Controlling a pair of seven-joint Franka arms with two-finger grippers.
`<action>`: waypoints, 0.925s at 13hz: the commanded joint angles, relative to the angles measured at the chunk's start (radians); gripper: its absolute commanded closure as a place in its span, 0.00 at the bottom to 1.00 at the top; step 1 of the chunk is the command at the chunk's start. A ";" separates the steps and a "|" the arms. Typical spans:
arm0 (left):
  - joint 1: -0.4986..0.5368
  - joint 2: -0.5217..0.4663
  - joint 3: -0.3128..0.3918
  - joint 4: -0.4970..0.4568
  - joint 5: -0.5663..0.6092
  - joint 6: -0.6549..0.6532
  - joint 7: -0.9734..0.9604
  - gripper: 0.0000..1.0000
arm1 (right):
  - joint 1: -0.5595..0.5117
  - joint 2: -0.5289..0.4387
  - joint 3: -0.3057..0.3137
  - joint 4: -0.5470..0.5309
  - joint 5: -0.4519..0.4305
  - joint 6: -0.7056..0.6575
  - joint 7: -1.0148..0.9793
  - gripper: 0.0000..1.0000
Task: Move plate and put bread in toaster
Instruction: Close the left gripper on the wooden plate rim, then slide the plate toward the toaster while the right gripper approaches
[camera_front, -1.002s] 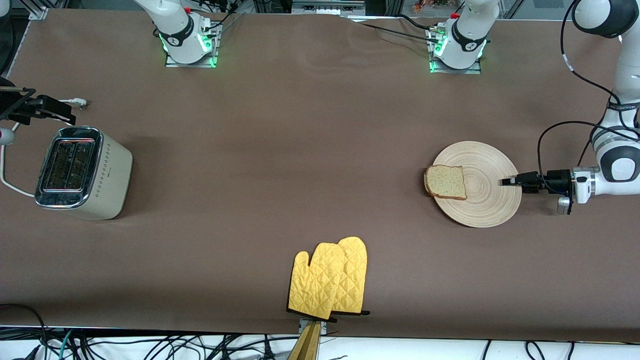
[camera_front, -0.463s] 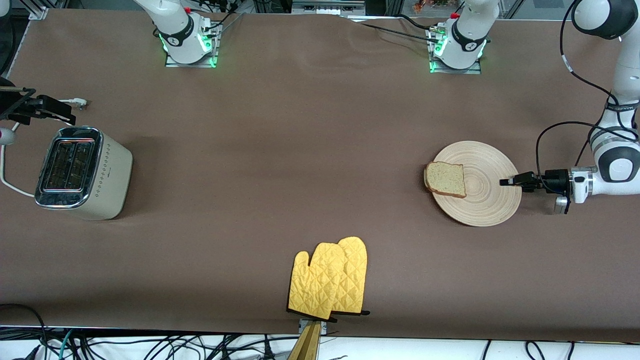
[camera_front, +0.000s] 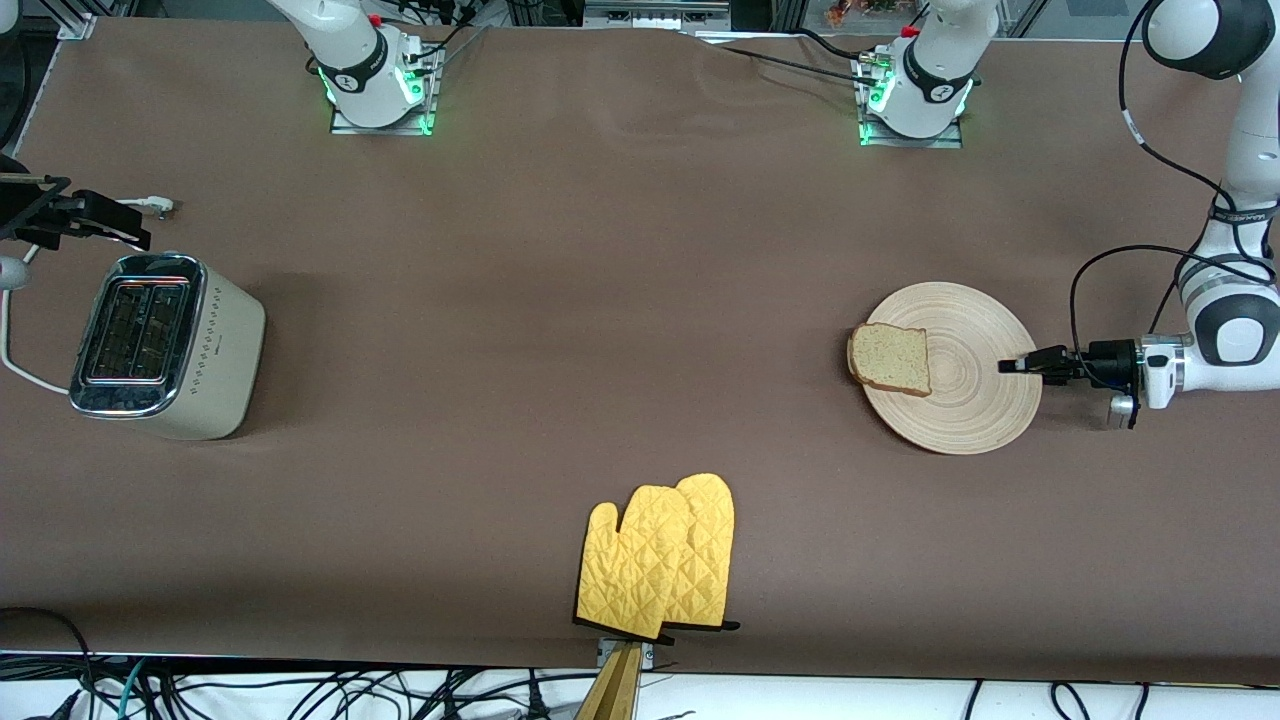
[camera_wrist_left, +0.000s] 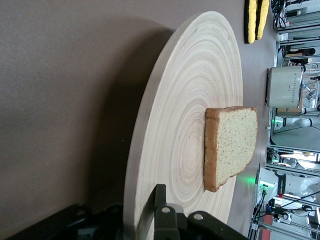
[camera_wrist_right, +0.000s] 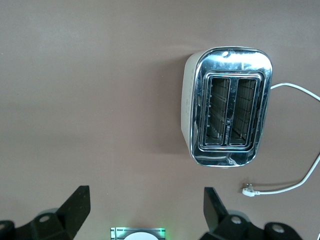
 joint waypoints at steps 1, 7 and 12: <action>-0.029 -0.009 -0.009 -0.005 -0.013 0.041 -0.011 1.00 | -0.008 -0.002 0.004 0.006 0.011 -0.001 0.004 0.00; -0.046 -0.030 -0.170 -0.002 -0.020 0.037 -0.231 1.00 | 0.002 -0.002 0.013 0.002 0.013 0.058 0.009 0.00; -0.115 -0.043 -0.212 -0.011 -0.174 0.036 -0.255 1.00 | 0.009 0.014 0.018 0.000 0.013 0.058 0.012 0.00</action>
